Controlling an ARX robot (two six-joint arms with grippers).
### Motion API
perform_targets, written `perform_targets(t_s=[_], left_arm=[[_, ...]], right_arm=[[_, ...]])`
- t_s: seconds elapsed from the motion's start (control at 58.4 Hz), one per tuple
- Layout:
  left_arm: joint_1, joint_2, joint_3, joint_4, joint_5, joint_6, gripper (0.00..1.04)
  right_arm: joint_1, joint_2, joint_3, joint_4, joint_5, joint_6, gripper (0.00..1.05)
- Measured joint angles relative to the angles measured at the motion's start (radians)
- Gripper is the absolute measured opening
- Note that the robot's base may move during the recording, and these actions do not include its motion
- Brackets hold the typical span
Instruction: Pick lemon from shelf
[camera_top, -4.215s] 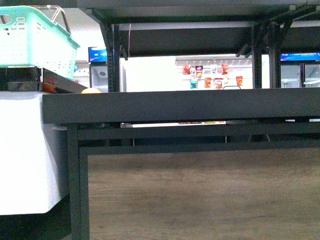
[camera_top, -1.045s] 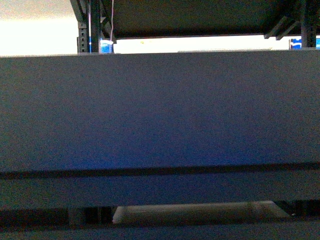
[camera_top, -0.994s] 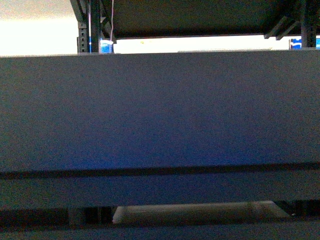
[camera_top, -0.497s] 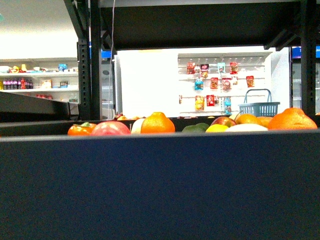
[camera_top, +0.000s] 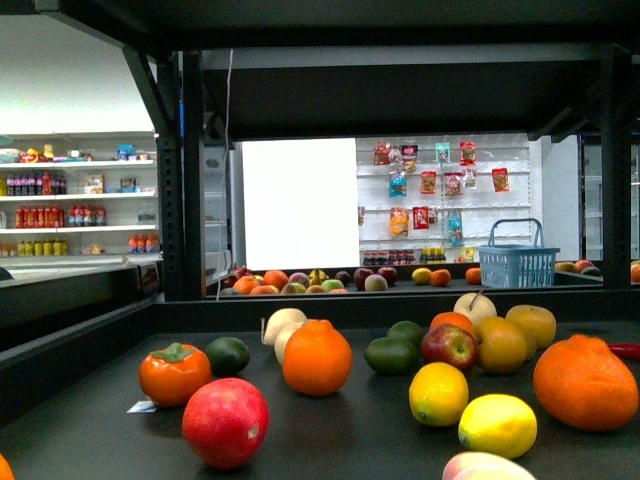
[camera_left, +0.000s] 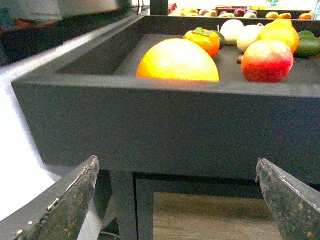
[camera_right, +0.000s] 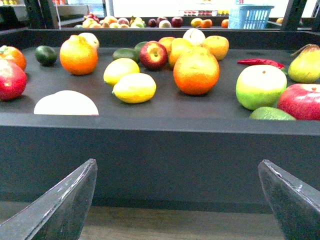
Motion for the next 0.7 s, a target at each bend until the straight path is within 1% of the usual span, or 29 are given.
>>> perform_targets(t_s=[0.702], left_arm=[[0.000, 0.000, 0.000, 0.000, 0.000, 0.000, 0.97]], right_arm=[[0.000, 0.000, 0.000, 0.000, -0.001, 0.000, 0.97]])
